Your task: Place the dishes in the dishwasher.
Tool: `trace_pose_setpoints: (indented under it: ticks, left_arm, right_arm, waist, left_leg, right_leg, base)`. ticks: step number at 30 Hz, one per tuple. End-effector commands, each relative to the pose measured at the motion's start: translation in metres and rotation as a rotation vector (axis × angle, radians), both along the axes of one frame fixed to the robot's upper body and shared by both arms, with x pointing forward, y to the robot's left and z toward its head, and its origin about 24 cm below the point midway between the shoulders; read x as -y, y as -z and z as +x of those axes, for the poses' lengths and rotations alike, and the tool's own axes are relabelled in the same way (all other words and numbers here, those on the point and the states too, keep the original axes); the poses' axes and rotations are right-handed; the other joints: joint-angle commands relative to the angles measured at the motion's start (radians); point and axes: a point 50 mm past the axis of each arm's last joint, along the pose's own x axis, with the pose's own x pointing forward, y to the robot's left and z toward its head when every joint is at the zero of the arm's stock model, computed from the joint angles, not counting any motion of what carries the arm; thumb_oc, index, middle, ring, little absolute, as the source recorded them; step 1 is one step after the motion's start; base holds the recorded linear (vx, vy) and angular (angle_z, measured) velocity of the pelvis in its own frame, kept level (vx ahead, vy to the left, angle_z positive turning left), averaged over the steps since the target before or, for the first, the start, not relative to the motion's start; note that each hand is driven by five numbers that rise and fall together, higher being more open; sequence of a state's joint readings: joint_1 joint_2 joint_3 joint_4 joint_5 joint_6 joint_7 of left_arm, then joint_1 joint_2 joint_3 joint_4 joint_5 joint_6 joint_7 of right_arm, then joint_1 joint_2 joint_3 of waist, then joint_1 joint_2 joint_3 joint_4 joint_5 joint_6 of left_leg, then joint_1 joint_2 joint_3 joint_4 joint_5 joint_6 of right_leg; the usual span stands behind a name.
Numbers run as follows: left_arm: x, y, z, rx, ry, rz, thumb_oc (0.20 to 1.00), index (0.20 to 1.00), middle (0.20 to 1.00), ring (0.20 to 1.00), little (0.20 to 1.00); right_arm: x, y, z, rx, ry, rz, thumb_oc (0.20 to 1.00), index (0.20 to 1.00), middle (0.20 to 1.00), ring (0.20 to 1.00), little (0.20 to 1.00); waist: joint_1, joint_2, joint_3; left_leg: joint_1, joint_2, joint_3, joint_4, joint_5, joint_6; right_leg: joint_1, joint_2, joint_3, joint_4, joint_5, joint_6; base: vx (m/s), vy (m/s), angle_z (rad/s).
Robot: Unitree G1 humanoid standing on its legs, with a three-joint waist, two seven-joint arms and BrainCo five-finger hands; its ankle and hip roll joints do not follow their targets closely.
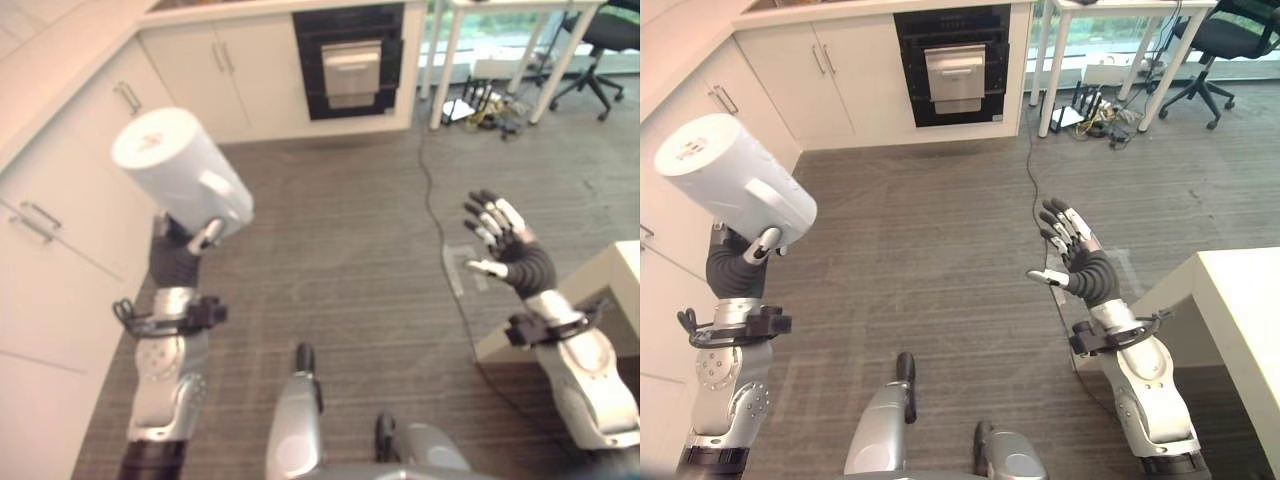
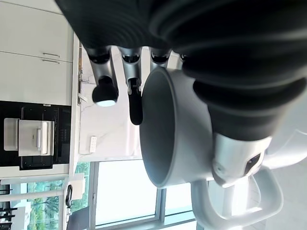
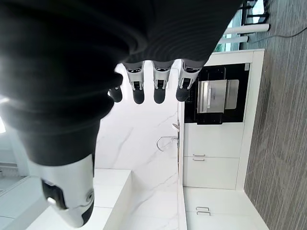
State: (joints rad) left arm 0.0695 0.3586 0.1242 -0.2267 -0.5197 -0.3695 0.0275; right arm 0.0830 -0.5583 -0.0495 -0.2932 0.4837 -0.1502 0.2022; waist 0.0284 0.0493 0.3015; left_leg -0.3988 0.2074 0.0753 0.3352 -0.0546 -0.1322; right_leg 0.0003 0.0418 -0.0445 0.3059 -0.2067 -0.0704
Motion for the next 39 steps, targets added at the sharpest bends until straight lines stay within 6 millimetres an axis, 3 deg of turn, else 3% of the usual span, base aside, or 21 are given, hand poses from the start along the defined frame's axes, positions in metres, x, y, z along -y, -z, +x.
trace_pose_setpoints:
  ticks: [1,4,6,7,8,10,12,13,16,18,20,21,24,25,26,28,29,30,32,35,39]
  left_arm:
    - [0.001,-0.029,-0.009,0.143,0.040,0.074,0.200,0.200,0.200,0.200,0.200]
    - [0.005,-0.037,-0.003,0.139,0.089,0.121,0.200,0.200,0.200,0.200,0.200]
    - [0.008,-0.038,-0.002,0.133,0.116,0.140,0.200,0.200,0.200,0.200,0.200]
    - [0.008,-0.039,0.000,0.128,0.129,0.150,0.200,0.200,0.200,0.200,0.200]
    - [0.009,-0.039,0.001,0.124,0.140,0.163,0.200,0.200,0.200,0.200,0.200]
    - [0.011,-0.038,0.004,0.120,0.136,0.175,0.200,0.200,0.200,0.200,0.200]
    - [0.013,-0.041,0.009,0.127,0.139,0.182,0.200,0.200,0.200,0.200,0.200]
    - [0.014,-0.045,0.009,0.133,0.152,0.196,0.200,0.200,0.200,0.200,0.200]
    - [0.013,-0.041,0.007,0.118,0.130,0.215,0.200,0.200,0.200,0.200,0.200]
    - [0.013,-0.040,0.004,0.111,0.115,0.220,0.200,0.200,0.200,0.200,0.200]
    - [0.011,-0.037,0.003,0.104,0.093,0.190,0.200,0.200,0.200,0.200,0.200]
    - [0.008,-0.035,0.001,0.092,0.090,0.164,0.200,0.200,0.200,0.200,0.200]
    - [0.008,-0.031,-0.003,0.079,0.085,0.175,0.200,0.200,0.200,0.200,0.200]
    - [0.008,-0.029,-0.005,0.072,0.078,0.173,0.200,0.200,0.200,0.200,0.200]
    - [0.008,-0.026,-0.005,0.063,0.081,0.163,0.200,0.200,0.200,0.200,0.200]
    - [0.011,-0.023,-0.004,0.064,0.102,0.157,0.200,0.200,0.200,0.200,0.200]
    - [0.011,-0.022,-0.006,0.068,0.106,0.156,0.200,0.200,0.200,0.200,0.200]
    - [0.007,-0.020,-0.010,0.072,0.093,0.151,0.200,0.200,0.200,0.200,0.200]
    - [0.005,-0.019,-0.011,0.072,0.083,0.139,0.200,0.200,0.200,0.200,0.200]
    - [0.006,-0.020,-0.010,0.078,0.082,0.139,0.200,0.200,0.200,0.200,0.200]
    - [0.005,-0.023,-0.005,0.091,0.067,0.126,0.200,0.200,0.200,0.200,0.200]
  right_arm:
    - [-0.012,-0.030,-0.007,0.182,-0.087,0.061,1.000,1.000,1.000,1.000,1.000]
    - [-0.017,-0.032,-0.007,0.198,-0.068,0.102,1.000,1.000,1.000,1.000,1.000]
    - [-0.019,-0.033,-0.005,0.206,-0.052,0.122,1.000,1.000,1.000,1.000,1.000]
    - [-0.018,-0.033,-0.004,0.207,-0.044,0.137,1.000,1.000,1.000,1.000,1.000]
    - [-0.019,-0.032,-0.005,0.204,-0.042,0.152,1.000,1.000,1.000,1.000,1.000]
    - [-0.025,-0.030,-0.002,0.197,-0.062,0.161,1.000,1.000,1.000,1.000,1.000]
    - [-0.031,-0.027,0.002,0.192,-0.069,0.155,1.000,1.000,1.000,1.000,1.000]
    - [-0.026,-0.028,0.000,0.197,-0.054,0.161,1.000,1.000,1.000,1.000,1.000]
    - [-0.023,-0.028,-0.005,0.197,-0.080,0.187,1.000,1.000,1.000,1.000,1.000]
    - [-0.028,-0.029,-0.005,0.197,-0.101,0.188,1.000,1.000,1.000,1.000,1.000]
    - [-0.026,-0.033,-0.001,0.188,-0.093,0.164,1.000,1.000,1.000,1.000,1.000]
    - [-0.023,-0.034,-0.001,0.174,-0.104,0.162,1.000,1.000,1.000,1.000,1.000]
    - [-0.017,-0.035,-0.004,0.158,-0.114,0.146,1.000,1.000,1.000,1.000,1.000]
    - [-0.015,-0.034,-0.006,0.156,-0.123,0.134,1.000,1.000,1.000,1.000,1.000]
    - [-0.014,-0.032,-0.007,0.154,-0.124,0.120,1.000,1.000,1.000,1.000,1.000]
    - [-0.014,-0.032,-0.006,0.158,-0.109,0.120,1.000,1.000,1.000,1.000,1.000]
    - [-0.015,-0.032,-0.005,0.157,-0.112,0.123,1.000,1.000,1.000,1.000,1.000]
    - [-0.018,-0.029,-0.002,0.150,-0.130,0.116,1.000,1.000,1.000,1.000,1.000]
    - [-0.026,-0.027,0.001,0.142,-0.145,0.100,1.000,1.000,1.000,1.000,1.000]
    - [-0.026,-0.026,-0.001,0.134,-0.146,0.102,1.000,1.000,1.000,1.000,1.000]
    - [-0.021,-0.025,-0.002,0.125,-0.149,0.086,1.000,1.000,1.000,1.000,1.000]
  waist:
    - [-0.006,-0.030,-0.078]
    - [0.035,-0.066,-0.132]
    - [0.042,-0.088,-0.157]
    - [0.037,-0.090,-0.168]
    - [0.028,-0.089,-0.169]
    - [0.006,-0.062,-0.159]
    - [0.003,-0.064,-0.147]
    - [-0.011,-0.067,-0.134]
    - [-0.056,-0.114,-0.083]
    - [-0.062,-0.116,-0.076]
    - [-0.075,-0.120,-0.122]
    - [-0.086,-0.102,-0.156]
    - [-0.088,-0.082,-0.197]
    - [-0.085,-0.082,-0.193]
    - [-0.077,-0.096,-0.178]
    - [-0.060,-0.108,-0.150]
    - [-0.052,-0.104,-0.140]
    - [-0.039,-0.096,-0.124]
    - [-0.020,-0.056,-0.112]
    - [-0.011,-0.034,-0.115]
    - [-0.011,-0.026,-0.121]
  left_leg:
    - [0.047,-0.025,0.054,-0.035,0.104,0.025]
    - [0.074,-0.085,0.048,-0.035,0.063,0.075]
    - [0.088,-0.125,0.033,-0.035,0.043,0.102]
    - [0.107,-0.151,0.015,-0.035,0.023,0.121]
    - [0.139,-0.177,-0.003,-0.035,0.000,0.138]
    - [0.192,-0.171,-0.002,-0.035,-0.025,0.149]
    - [0.210,-0.182,0.001,-0.035,-0.027,0.148]
    - [0.237,-0.192,-0.013,-0.035,-0.032,0.142]
    - [0.350,-0.218,0.004,-0.035,-0.111,0.147]
    - [0.418,-0.223,-0.001,-0.035,-0.161,0.158]
    - [0.533,-0.212,-0.002,-0.035,-0.236,0.154]
    - [0.582,-0.178,0.005,-0.035,-0.205,0.121]
    - [0.634,-0.137,0.029,-0.035,0.030,0.059]
    - [0.612,-0.132,0.040,0.035,0.120,0.034]
    - [0.510,-0.121,0.064,0.160,0.166,0.026]
    - [0.386,-0.147,0.076,0.203,0.098,0.061]
    - [0.372,-0.166,0.099,0.136,0.077,0.073]
    - [0.382,-0.182,0.139,-0.035,0.083,0.082]
    - [0.267,-0.144,0.088,-0.035,0.051,0.065]
    - [0.176,-0.096,0.044,-0.035,0.094,0.031]
    - [0.133,-0.045,0.070,-0.035,0.071,0.023]
  right_leg:
    - [0.126,-0.040,-0.023,-0.006,-0.034,0.110]
    - [0.210,-0.103,-0.057,-0.006,-0.037,0.176]
    - [0.237,-0.132,-0.080,-0.006,0.072,0.215]
    - [0.260,-0.137,-0.086,0.005,0.205,0.238]
    - [0.201,-0.150,-0.083,0.142,0.285,0.253]
    - [0.049,-0.147,-0.098,0.298,0.332,0.235]
    - [-0.018,-0.114,-0.124,0.205,0.236,0.203]
    - [-0.023,-0.093,-0.175,0.017,0.219,0.189]
    - [-0.282,-0.217,-0.126,-0.006,0.268,0.237]
    - [-0.353,-0.238,-0.097,-0.006,0.291,0.245]
    - [-0.335,-0.234,-0.092,-0.006,0.266,0.243]
    - [-0.320,-0.216,-0.111,-0.006,0.259,0.226]
    - [-0.279,-0.168,-0.111,-0.006,0.212,0.173]
    - [-0.244,-0.147,-0.095,-0.006,0.190,0.147]
    - [-0.189,-0.141,-0.084,-0.006,0.175,0.119]
    - [-0.150,-0.140,-0.086,-0.006,0.157,0.116]
    - [-0.135,-0.136,-0.090,-0.006,0.150,0.124]
    - [-0.108,-0.122,-0.077,-0.006,0.134,0.136]
    - [-0.075,-0.075,-0.077,-0.006,0.111,0.139]
    - [-0.037,-0.048,-0.076,-0.006,0.076,0.125]
    - [0.017,-0.068,-0.103,-0.006,0.026,0.127]
  base:
    - [0.44,0.244,-0.34]
    - [0.51,0.267,-0.11]
    - [0.36,0.215,-0.07]
    - [0.34,0.261,0.24]
    - [0.33,0.281,0.38]
    - [0.27,0.243,0.54]
    - [0.36,0.052,0.16]
    - [0.58,-0.223,0.17]
    - [0.55,-0.321,0.59]
    - [0.83,-0.544,0.39]
    - [1.10,-0.746,0.34]
    - [0.76,-0.560,0.01]
    - [0.41,-0.348,-0.30]
    - [0.37,-0.391,-0.70]
    - [0.27,-0.338,-0.64]
    - [0.19,-0.196,-0.42]
    - [0.28,-0.052,-0.83]
    - [0.30,0.045,-1.19]
    - [0.24,0.096,-1.64]
    - [0.22,0.098,-0.95]
    - [0.21,0.166,0.12]
